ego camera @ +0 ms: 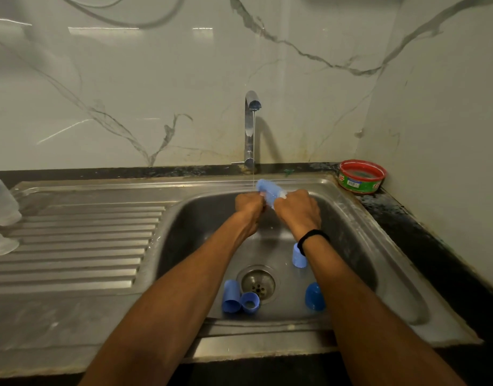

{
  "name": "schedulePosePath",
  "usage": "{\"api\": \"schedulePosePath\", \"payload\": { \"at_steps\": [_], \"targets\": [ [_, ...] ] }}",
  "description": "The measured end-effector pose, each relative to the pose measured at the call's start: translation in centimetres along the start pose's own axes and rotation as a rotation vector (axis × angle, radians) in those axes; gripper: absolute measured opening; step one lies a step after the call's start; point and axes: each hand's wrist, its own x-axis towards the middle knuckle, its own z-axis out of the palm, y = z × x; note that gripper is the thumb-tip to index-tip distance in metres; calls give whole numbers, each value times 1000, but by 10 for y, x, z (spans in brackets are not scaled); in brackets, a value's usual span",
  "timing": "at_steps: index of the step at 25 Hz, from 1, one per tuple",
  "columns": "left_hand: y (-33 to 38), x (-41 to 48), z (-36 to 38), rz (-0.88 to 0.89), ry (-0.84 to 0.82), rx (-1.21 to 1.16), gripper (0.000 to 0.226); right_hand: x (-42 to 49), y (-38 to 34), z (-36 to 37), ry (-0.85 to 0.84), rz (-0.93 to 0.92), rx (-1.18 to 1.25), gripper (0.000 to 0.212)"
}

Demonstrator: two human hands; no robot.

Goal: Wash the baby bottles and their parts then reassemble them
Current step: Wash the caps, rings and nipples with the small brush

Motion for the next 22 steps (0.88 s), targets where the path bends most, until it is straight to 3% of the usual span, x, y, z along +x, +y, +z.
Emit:
{"api": "schedulePosePath", "payload": {
  "at_steps": [4, 7, 10, 13, 17, 22],
  "targets": [
    [2, -1, 1, 21, 1, -65, 11, -3, -5, 8, 97, -23, -13, 39],
    [3, -5, -1, 20, 107, -107, 8, -7, -6, 9, 49, -47, 7, 28],
    [4, -7, 2, 31, 32, -90, 10, -7, -5, 8, 89, -65, 8, 31],
    [5, 6, -9, 13, 195, -81, 12, -7, -6, 15, -18, -58, 20, 27],
    [1, -6, -5, 20, -1, -88, 12, -4, 4, 14, 51, -10, -30, 30],
    [8, -7, -13, 17, 33, -256, 13, -2, 3, 4, 48, 18, -66, 31]
  ]
}}
